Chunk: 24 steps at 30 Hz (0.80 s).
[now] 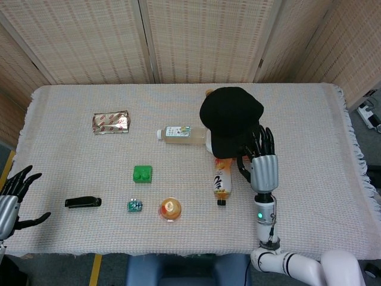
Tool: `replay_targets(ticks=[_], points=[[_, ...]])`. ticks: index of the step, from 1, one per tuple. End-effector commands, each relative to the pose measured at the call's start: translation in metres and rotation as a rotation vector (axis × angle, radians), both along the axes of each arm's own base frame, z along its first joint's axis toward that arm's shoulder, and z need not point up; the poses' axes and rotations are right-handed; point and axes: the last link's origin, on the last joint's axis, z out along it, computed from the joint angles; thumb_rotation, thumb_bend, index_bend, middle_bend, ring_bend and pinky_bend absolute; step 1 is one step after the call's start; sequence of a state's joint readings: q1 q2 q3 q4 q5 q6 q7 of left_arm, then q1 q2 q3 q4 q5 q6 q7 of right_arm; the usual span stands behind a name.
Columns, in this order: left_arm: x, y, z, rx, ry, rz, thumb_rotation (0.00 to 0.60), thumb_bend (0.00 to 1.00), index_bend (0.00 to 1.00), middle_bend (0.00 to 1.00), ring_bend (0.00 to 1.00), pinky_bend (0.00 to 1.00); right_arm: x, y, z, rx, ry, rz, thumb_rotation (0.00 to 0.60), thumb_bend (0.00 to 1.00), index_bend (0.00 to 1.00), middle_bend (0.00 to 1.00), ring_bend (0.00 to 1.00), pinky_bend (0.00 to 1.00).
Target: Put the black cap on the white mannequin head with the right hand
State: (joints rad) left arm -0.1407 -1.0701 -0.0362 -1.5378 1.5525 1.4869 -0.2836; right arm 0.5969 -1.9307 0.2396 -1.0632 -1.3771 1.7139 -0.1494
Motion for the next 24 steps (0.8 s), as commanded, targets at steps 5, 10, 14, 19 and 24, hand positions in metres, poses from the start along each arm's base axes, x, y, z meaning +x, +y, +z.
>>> replay_targets(ticks=[5,10,14,19,24], points=[[0.000,0.001,-0.001,-0.002,0.002,0.000,0.600,0.17,0.17,0.05,0.00,0.14,-0.009,0.002,0.011,0.007,-0.045,-0.031,0.600,0.19,0.00,0.00,0.00,0.00],[0.000,0.001,-0.001,-0.002,0.001,-0.003,0.600,0.18,0.17,0.05,0.00,0.14,-0.020,0.014,0.029,0.015,-0.072,-0.052,0.600,0.14,0.00,0.00,0.00,0.00],[0.001,0.000,-0.002,-0.004,0.004,-0.007,0.600,0.17,0.17,0.05,0.00,0.14,-0.028,0.029,0.048,0.022,-0.074,-0.061,0.600,0.11,0.00,0.00,0.00,0.00],[0.002,0.000,-0.003,-0.009,0.014,-0.013,0.600,0.18,0.17,0.05,0.00,0.14,-0.050,0.060,0.076,0.053,0.029,-0.122,0.600,0.09,0.00,0.00,0.00,0.00],[0.003,0.000,-0.007,-0.016,0.029,-0.012,0.600,0.18,0.17,0.05,0.00,0.14,-0.073,0.095,0.099,0.139,0.191,-0.232,0.600,0.07,0.00,0.00,0.00,0.00]])
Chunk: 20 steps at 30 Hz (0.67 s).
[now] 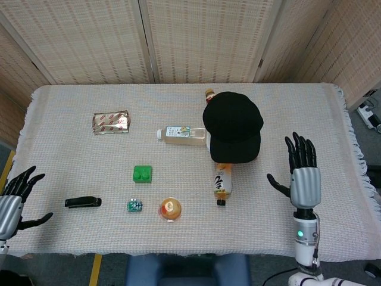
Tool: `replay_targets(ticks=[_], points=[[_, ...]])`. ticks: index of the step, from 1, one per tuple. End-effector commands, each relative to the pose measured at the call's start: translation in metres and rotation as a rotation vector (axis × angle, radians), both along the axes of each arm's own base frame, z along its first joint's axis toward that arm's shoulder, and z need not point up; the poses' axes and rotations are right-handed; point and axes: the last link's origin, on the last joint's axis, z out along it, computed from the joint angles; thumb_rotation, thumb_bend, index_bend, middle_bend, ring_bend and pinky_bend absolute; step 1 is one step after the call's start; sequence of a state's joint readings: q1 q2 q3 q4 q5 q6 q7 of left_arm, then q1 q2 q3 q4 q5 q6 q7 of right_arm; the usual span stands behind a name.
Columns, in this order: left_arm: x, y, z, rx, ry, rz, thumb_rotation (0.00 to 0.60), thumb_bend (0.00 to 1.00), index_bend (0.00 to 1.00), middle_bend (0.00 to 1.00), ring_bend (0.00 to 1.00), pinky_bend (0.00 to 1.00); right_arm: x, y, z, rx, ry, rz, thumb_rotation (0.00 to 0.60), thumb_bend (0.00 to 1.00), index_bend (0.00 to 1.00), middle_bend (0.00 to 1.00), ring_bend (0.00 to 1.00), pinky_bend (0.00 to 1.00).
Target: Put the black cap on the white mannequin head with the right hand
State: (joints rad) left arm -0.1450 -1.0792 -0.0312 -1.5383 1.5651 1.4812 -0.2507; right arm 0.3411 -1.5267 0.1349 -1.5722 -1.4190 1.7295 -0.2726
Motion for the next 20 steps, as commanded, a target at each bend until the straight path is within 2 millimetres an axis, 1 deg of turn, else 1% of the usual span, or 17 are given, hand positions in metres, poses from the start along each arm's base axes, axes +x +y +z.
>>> replay_targets(ticks=[1,5,7,9,11,14,15,16,18,20], points=[[0.002,0.000,-0.002,-0.003,0.006,-0.004,0.600,0.18,0.17,0.05,0.00,0.14,-0.024,0.037,0.021,0.087,0.165,-0.104,0.600,0.07,0.00,0.00,0.00,0.00],[0.005,-0.001,-0.005,0.001,0.018,-0.017,0.600,0.17,0.17,0.05,0.00,0.14,-0.041,0.059,0.041,0.138,0.294,-0.195,0.600,0.07,0.00,0.00,0.00,0.00],[0.007,-0.002,-0.006,0.009,0.022,-0.032,0.600,0.17,0.17,0.05,0.00,0.14,-0.052,0.071,0.051,0.165,0.368,-0.270,0.600,0.07,0.00,0.00,0.00,0.00],[0.009,-0.002,-0.009,0.013,0.035,-0.046,0.600,0.17,0.17,0.05,0.00,0.14,-0.063,0.083,0.059,0.201,0.405,-0.359,0.600,0.07,0.00,0.00,0.00,0.00],[0.009,-0.002,-0.012,0.014,0.047,-0.053,0.600,0.17,0.17,0.05,0.00,0.14,-0.072,0.091,0.066,0.224,0.379,-0.424,0.600,0.07,0.00,0.00,0.00,0.00],[0.009,-0.004,-0.017,0.017,0.072,-0.056,0.600,0.17,0.17,0.05,0.00,0.14,-0.087,0.098,0.074,0.223,0.259,-0.457,0.600,0.07,0.00,0.00,0.00,0.00],[0.009,-0.004,-0.019,0.016,0.079,-0.057,0.600,0.18,0.17,0.05,0.00,0.14,-0.091,0.099,0.075,0.235,0.248,-0.467,0.600,0.07,0.00,0.00,0.00,0.00],[0.010,-0.004,-0.020,0.018,0.087,-0.060,0.600,0.17,0.17,0.05,0.00,0.14,-0.093,0.097,0.078,0.257,0.244,-0.460,0.600,0.07,0.00,0.00,0.00,0.00],[0.010,-0.004,-0.023,0.018,0.104,-0.062,0.600,0.18,0.17,0.05,0.00,0.14,-0.092,0.095,0.084,0.239,0.221,-0.445,0.600,0.07,0.00,0.00,0.00,0.00],[0.010,-0.004,-0.025,0.020,0.113,-0.061,0.600,0.18,0.17,0.05,0.00,0.14,-0.092,0.095,0.085,0.239,0.227,-0.442,0.600,0.07,0.00,0.00,0.00,0.00]])
